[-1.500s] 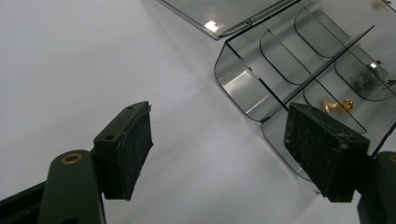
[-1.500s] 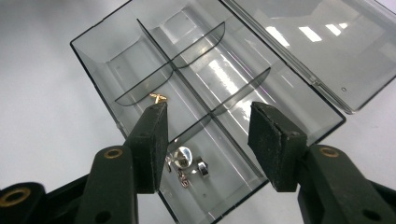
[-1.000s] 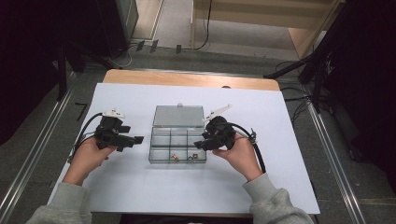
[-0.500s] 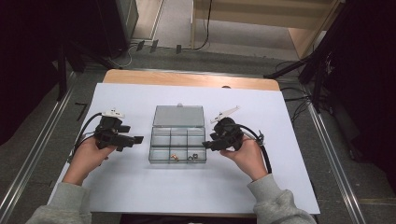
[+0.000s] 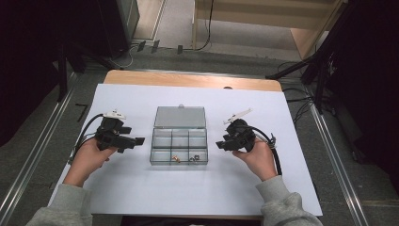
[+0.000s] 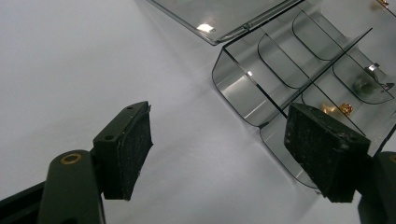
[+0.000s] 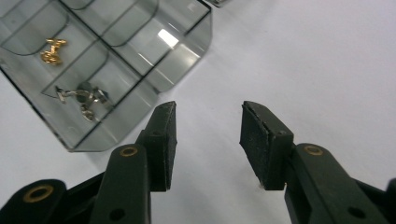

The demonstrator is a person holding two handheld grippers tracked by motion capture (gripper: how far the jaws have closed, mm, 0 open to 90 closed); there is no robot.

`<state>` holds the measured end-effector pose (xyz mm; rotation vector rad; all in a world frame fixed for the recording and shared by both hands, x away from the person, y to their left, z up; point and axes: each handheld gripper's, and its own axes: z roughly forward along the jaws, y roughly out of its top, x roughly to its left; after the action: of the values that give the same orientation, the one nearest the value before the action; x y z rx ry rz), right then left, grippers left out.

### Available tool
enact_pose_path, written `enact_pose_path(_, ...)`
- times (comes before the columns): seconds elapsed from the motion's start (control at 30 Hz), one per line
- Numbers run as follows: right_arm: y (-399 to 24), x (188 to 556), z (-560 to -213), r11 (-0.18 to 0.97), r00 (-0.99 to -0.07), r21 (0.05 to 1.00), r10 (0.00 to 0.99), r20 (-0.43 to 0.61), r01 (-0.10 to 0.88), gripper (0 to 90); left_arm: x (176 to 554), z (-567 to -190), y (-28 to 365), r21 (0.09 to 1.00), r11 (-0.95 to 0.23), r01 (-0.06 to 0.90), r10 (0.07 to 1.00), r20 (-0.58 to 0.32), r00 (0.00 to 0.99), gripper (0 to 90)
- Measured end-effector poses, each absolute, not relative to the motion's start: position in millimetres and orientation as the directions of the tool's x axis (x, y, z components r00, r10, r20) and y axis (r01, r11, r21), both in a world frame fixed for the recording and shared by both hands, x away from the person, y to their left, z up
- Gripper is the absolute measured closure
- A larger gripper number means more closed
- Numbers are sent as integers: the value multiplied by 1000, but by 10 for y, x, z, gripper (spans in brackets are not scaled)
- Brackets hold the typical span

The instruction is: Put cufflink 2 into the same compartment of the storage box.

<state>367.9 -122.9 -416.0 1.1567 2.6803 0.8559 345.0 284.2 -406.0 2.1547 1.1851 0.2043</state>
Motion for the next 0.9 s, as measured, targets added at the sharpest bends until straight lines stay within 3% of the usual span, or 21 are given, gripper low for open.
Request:
enact_pose_path(0.73,-1446,3889,-4478,545,-643,444,760,95,711,645,3452,-4064,2834,616,-370,695,799,-172,577,241)
enact_pose_path(0.9,-1402,3878,-4517,575,-654,427,755,53,698,753,3451,-4063,2836,616,-370,695,799,-171,576,241)
